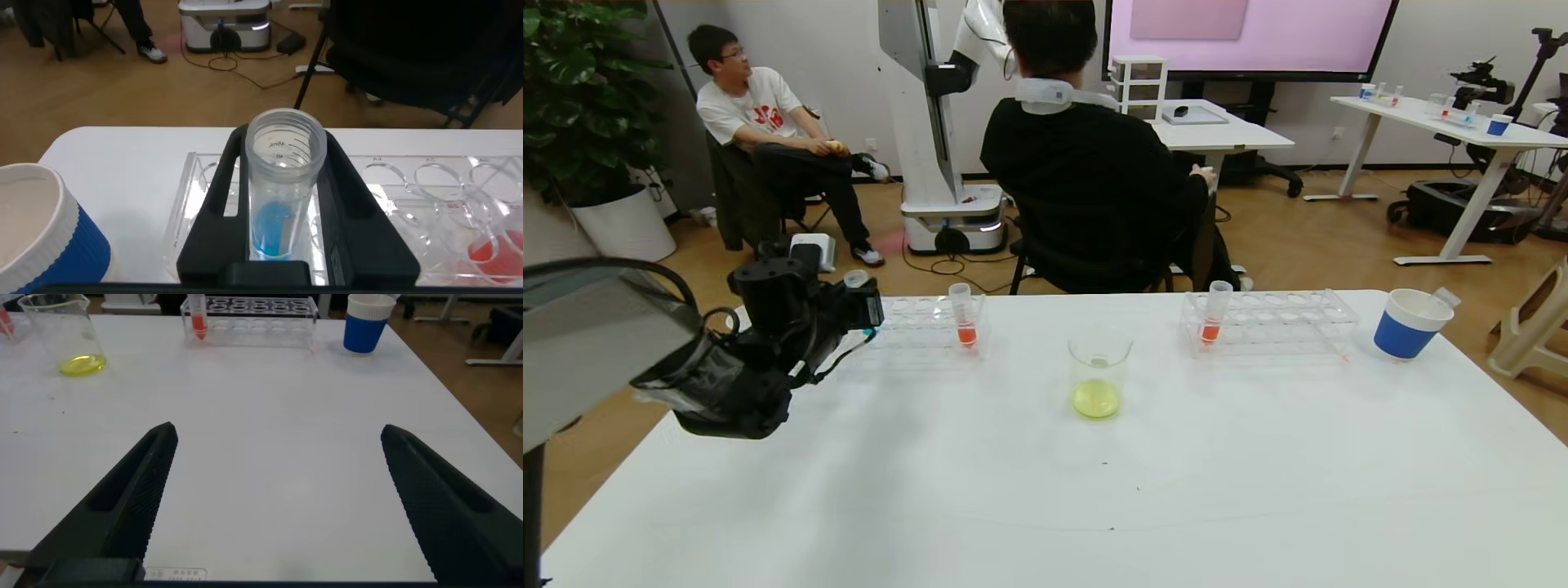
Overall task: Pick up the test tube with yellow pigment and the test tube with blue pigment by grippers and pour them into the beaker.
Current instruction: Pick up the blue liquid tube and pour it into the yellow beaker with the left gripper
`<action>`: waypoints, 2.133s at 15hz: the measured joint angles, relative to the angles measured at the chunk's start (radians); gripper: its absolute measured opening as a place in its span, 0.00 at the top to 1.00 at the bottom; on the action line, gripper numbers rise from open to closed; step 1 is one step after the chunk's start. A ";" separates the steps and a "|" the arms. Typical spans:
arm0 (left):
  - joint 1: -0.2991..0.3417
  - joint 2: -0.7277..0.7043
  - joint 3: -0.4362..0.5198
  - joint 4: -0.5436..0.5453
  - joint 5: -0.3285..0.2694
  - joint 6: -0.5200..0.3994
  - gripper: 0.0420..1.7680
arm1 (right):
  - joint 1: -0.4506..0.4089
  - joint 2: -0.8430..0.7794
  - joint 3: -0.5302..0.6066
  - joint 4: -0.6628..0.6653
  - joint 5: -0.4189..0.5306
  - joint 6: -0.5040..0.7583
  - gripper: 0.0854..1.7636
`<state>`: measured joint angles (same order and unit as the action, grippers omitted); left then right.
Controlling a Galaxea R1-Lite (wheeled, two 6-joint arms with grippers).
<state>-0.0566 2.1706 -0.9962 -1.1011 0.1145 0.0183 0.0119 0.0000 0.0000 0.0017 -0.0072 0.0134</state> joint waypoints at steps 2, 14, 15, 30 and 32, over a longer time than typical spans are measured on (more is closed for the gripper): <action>0.000 -0.069 -0.046 0.140 0.000 0.000 0.73 | 0.000 0.000 0.000 0.000 0.000 0.000 0.02; -0.135 -0.254 -0.111 0.190 -0.311 0.066 0.73 | 0.000 0.000 0.000 0.000 0.000 0.000 0.02; -0.159 -0.255 -0.116 0.187 -0.362 0.071 0.73 | 0.000 0.000 0.000 0.000 0.000 0.000 0.02; -0.381 0.080 -0.259 -0.081 -0.755 0.847 0.73 | 0.000 0.000 0.000 0.000 0.000 0.000 0.02; -0.385 0.112 -0.292 -0.092 -0.789 0.919 0.73 | 0.000 0.000 0.000 0.000 0.000 0.000 0.02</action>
<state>-0.4419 2.2828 -1.2883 -1.1930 -0.6743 0.9377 0.0119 0.0000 0.0000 0.0017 -0.0072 0.0138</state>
